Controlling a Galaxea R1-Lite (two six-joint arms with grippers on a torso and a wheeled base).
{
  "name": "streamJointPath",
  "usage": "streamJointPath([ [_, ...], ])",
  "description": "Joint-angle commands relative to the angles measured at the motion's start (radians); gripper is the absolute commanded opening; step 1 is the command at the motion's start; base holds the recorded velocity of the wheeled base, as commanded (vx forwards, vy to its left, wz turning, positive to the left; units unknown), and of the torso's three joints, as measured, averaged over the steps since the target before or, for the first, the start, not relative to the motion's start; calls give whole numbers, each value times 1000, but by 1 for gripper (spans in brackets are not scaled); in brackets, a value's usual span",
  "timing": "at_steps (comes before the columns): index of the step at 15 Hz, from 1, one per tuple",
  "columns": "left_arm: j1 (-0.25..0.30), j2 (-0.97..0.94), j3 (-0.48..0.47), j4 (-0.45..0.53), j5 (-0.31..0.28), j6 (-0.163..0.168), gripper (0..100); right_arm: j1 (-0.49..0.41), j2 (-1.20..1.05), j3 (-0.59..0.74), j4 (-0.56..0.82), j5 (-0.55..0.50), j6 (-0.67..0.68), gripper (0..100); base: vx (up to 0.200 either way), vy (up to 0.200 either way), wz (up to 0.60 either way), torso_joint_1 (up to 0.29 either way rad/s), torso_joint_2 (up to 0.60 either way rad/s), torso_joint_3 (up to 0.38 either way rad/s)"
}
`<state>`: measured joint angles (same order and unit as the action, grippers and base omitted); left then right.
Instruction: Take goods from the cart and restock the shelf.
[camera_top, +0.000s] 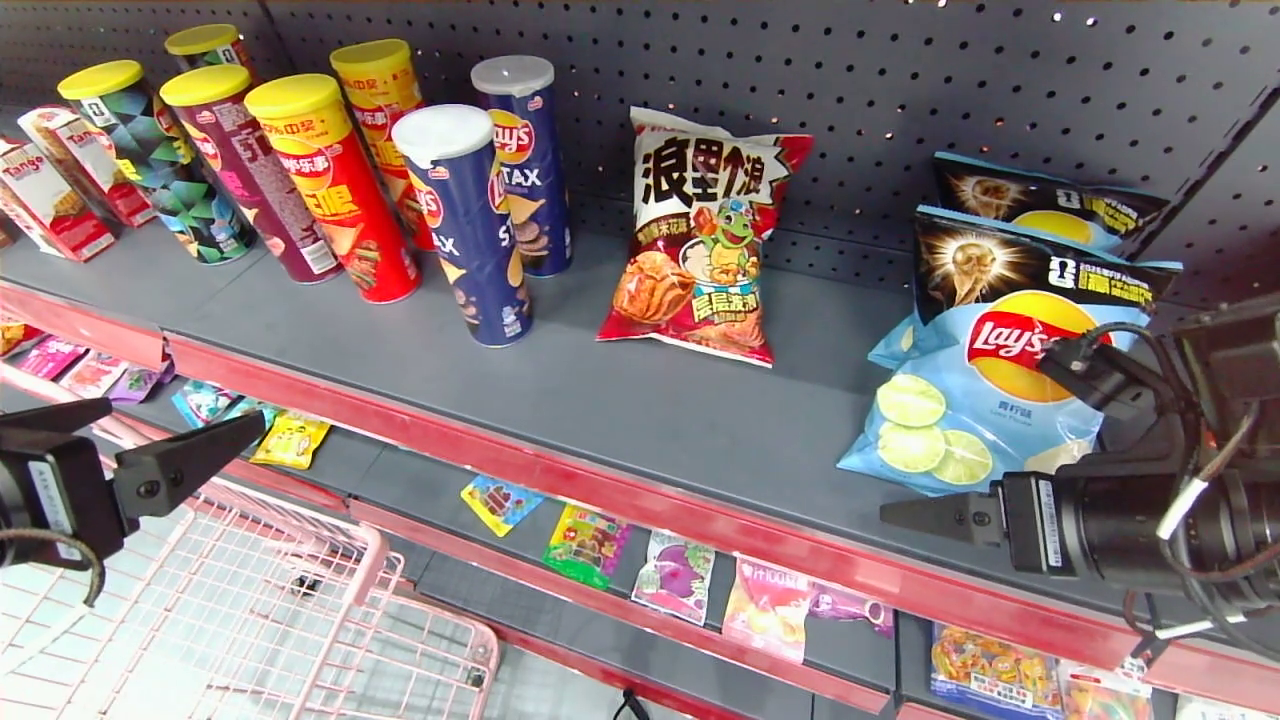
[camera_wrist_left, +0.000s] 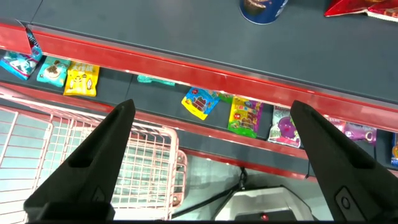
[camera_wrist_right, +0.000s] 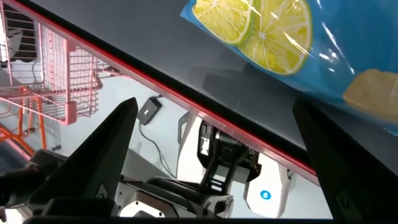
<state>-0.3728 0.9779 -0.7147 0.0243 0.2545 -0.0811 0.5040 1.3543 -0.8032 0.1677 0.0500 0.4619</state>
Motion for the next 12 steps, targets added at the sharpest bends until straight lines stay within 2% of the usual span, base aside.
streamJointPath([
  [1, 0, -1, 1, 0, 0, 0, 100, -5, 14, -2, -2, 1, 0, 100, 0, 0, 0, 0, 0, 0],
  [12, 0, -4, 0, 0, 2, 0, 100, -33, 36, -5, -43, 7, 0, 100, 0, 0, 0, 0, 0, 0],
])
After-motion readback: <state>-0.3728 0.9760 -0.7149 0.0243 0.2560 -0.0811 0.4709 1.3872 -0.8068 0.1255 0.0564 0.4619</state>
